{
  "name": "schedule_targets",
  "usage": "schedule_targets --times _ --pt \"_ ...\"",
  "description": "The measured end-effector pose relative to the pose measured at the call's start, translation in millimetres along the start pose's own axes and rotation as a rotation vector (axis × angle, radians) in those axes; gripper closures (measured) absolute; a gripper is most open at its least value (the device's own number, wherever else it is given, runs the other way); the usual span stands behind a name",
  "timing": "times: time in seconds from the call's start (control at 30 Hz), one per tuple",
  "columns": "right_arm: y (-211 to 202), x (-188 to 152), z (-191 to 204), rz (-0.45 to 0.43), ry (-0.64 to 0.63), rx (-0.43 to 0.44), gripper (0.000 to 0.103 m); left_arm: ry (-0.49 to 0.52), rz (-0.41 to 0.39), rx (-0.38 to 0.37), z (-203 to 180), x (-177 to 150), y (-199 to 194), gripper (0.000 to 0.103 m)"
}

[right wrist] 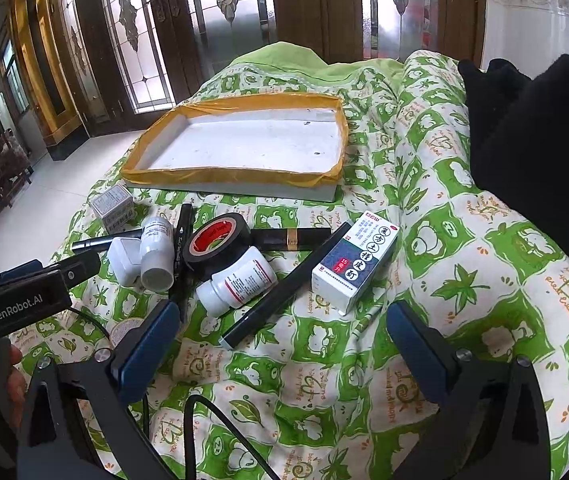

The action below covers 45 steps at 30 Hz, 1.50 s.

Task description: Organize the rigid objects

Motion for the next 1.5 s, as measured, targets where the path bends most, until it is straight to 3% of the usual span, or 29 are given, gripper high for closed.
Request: schedule_targets --times 0.37,0.8,0.83,0.9,1.17,1.5 --pt "-3.8 2.3 -3.9 -0.002 0.019 0.016 0.0 -0.01 0.038 -0.048 -5.5 -9.1 -6.3 0.001" --pt "0.0 3.4 -5.0 0.003 0.013 0.008 0.0 0.028 0.069 -0.038 -13.6 -15.8 -4.4 0.001" --pt "0.5 3.1 -4.7 0.004 0.011 0.007 0.0 0.029 0.026 -0.053 -13.9 -15.7 -4.4 0.001" --pt "1.5 2.1 -4.0 0.006 0.009 0.006 0.0 0.021 0.021 -0.064 -14.2 -15.5 -4.4 0.001" --pt "1.3 1.1 -2.9 0.006 0.007 0.004 0.0 0.031 0.023 -0.053 -15.4 -16.4 -4.8 0.001" --pt "1.7 1.3 -3.6 0.005 0.007 0.005 0.0 0.01 0.023 -0.118 -20.7 -21.5 -10.1 0.001"
Point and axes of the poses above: each gripper's, at about its wrist camera, not at the fingertips, and y roughly the way its jaws point, z to its left, x to its top, the point moved 2 cm from there along y, roughly the way its jaws point, and after that the axes turned 12 degrees about -x, right-handed, at the moved point
